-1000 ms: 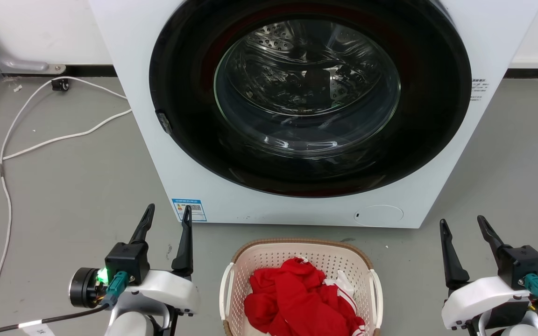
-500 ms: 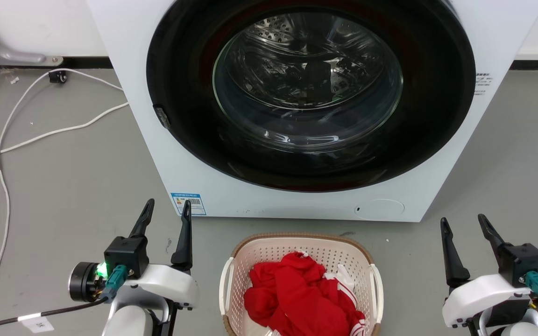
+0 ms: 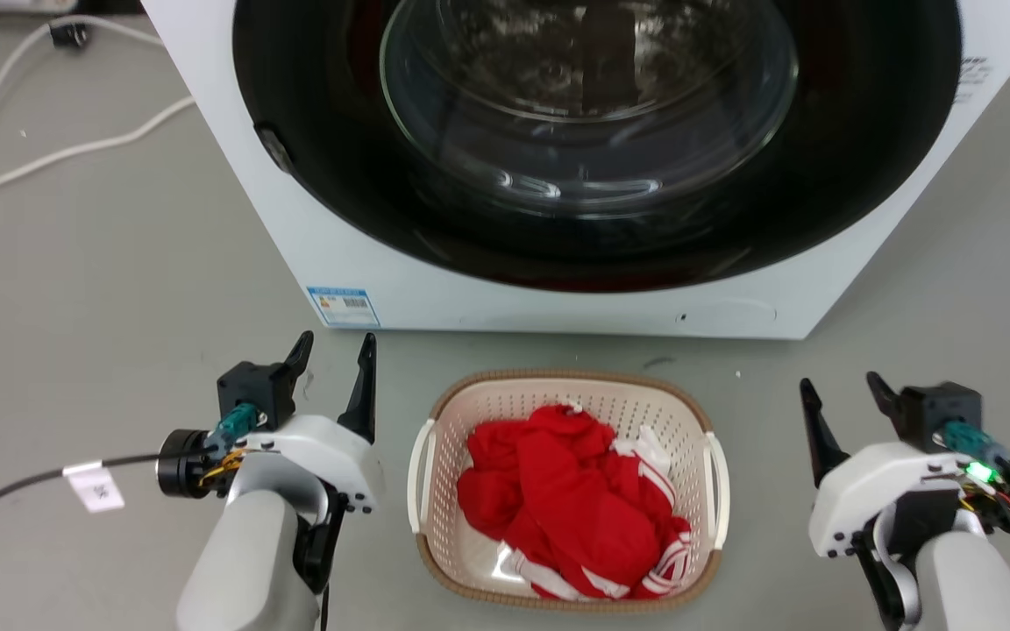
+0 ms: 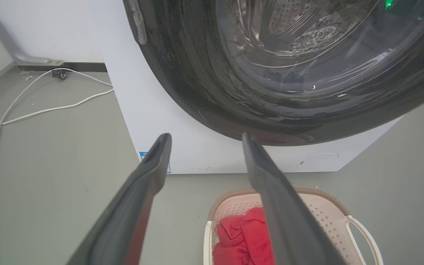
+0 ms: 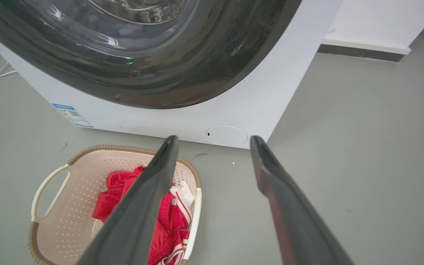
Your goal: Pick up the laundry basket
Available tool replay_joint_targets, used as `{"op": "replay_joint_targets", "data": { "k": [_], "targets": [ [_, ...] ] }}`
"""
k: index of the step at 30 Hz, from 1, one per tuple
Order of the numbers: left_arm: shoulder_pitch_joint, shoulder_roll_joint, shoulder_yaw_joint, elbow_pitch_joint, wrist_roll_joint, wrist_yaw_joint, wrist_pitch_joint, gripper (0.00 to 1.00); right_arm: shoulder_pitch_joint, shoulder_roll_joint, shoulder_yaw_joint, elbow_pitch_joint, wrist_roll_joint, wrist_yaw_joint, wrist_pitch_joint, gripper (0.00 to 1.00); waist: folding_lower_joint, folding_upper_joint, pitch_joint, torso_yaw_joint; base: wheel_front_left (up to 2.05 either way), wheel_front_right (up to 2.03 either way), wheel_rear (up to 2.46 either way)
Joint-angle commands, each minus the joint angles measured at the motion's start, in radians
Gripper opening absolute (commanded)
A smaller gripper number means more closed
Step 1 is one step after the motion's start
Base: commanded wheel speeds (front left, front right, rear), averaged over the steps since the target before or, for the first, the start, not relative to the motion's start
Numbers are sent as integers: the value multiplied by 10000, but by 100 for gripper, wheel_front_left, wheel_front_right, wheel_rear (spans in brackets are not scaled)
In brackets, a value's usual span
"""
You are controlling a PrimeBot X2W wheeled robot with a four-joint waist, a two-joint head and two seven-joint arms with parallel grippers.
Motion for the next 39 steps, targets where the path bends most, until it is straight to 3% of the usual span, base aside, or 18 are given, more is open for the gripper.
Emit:
{"op": "replay_joint_targets", "data": {
  "k": [1,17,26,39],
  "targets": [
    [-416,57,-73,454,-101,-68,60,100,-386,21,113,329,-14,-7,211,100,-1,0,605,-3,0,0,0],
    [-2863,185,-1205,4369,-1476,-285,1326,100,-3056,17,931,4317,247,-7,1357,100,-1,0,2961,-332,0,0,0],
    [-3756,650,-2221,5270,-2714,-275,2376,100,-4669,20,1332,6595,636,-7,1382,100,-1,0,3940,-566,0,0,0],
    [-4641,1263,-3254,5355,-4267,-277,3584,100,-6396,17,2340,8448,1553,-7,1653,100,-1,0,5215,-753,0,0,0]
  ]
}}
